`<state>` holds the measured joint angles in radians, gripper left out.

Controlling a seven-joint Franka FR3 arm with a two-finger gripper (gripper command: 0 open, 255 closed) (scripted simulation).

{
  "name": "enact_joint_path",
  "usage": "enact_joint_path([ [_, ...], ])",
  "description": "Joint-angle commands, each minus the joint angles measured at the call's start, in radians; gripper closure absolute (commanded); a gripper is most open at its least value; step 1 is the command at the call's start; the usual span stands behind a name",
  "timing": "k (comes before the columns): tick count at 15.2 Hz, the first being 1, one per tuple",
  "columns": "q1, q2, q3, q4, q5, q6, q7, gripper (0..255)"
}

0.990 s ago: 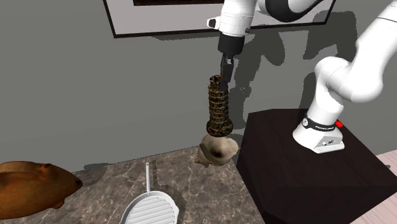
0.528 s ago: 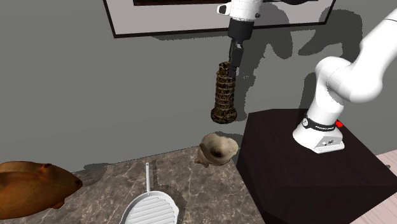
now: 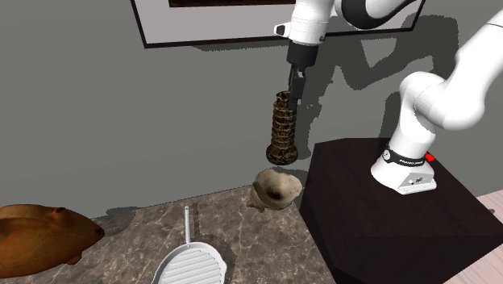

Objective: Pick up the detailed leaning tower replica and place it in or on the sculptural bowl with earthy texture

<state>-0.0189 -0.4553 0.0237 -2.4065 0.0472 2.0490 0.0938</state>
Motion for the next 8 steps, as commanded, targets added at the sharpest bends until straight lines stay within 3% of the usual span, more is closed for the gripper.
enact_joint_path([
  [1,0.000,0.003,0.000,-0.024,0.001,0.030,-0.001,255],
  [8,0.001,0.034,0.001,-0.095,0.003,0.131,-0.005,255],
])
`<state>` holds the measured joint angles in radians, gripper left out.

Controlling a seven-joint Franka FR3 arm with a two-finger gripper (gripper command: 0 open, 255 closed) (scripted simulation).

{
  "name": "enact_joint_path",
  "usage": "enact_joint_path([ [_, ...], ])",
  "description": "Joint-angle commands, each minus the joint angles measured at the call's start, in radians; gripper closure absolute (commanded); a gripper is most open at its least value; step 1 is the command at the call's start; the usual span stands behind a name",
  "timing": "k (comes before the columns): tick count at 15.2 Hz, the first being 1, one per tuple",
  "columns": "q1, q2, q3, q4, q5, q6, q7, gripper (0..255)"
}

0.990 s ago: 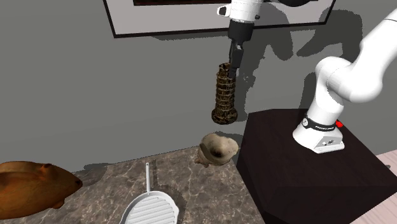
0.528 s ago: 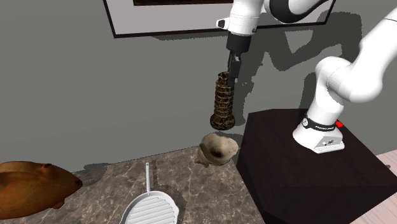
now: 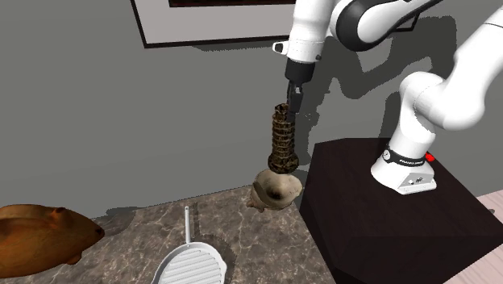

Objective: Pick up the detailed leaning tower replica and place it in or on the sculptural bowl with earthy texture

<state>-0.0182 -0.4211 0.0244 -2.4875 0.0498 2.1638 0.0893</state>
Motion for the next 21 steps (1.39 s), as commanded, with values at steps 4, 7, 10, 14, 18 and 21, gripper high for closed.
enact_joint_path([
  [4,0.001,0.023,0.001,-0.051,0.002,0.077,-0.002,255],
  [7,0.002,0.044,0.001,-0.076,0.004,0.122,-0.004,255],
  [10,0.002,0.067,0.002,-0.099,0.005,0.169,-0.006,255],
  [14,0.003,0.103,0.002,-0.127,0.008,0.232,-0.008,255],
  [18,0.003,0.115,0.002,-0.135,0.009,0.253,-0.009,255],
  [21,0.003,0.115,0.002,-0.135,0.009,0.253,-0.009,255],
])
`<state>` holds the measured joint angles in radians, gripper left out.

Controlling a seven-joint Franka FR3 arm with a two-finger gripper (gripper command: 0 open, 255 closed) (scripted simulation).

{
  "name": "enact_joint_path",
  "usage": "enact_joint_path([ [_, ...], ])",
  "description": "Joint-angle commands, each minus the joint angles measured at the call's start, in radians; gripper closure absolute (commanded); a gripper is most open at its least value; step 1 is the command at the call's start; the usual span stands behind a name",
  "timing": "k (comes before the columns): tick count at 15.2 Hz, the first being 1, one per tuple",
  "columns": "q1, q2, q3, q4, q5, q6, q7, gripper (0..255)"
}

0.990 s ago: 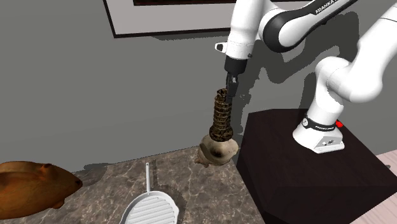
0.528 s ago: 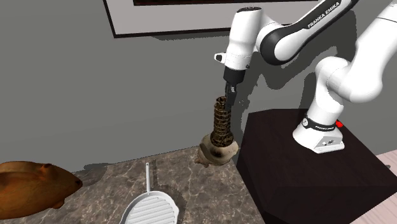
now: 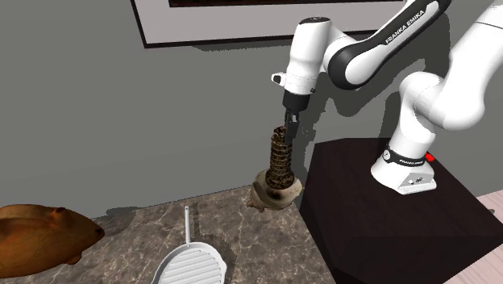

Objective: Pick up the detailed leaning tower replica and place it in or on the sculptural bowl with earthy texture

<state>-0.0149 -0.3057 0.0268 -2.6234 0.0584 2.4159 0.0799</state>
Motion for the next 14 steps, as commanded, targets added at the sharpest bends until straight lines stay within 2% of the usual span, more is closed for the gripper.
enact_joint_path([
  [1,0.000,0.000,0.000,0.001,0.000,0.001,0.000,255],
  [2,0.000,0.000,0.000,0.001,0.000,0.001,0.000,0],
  [7,0.000,0.000,0.000,0.001,0.000,0.001,0.000,0],
  [11,-0.003,-0.096,-0.003,0.055,-0.006,-0.150,0.003,0],
  [14,-0.003,-0.096,-0.003,0.055,-0.006,-0.150,0.003,0],
])
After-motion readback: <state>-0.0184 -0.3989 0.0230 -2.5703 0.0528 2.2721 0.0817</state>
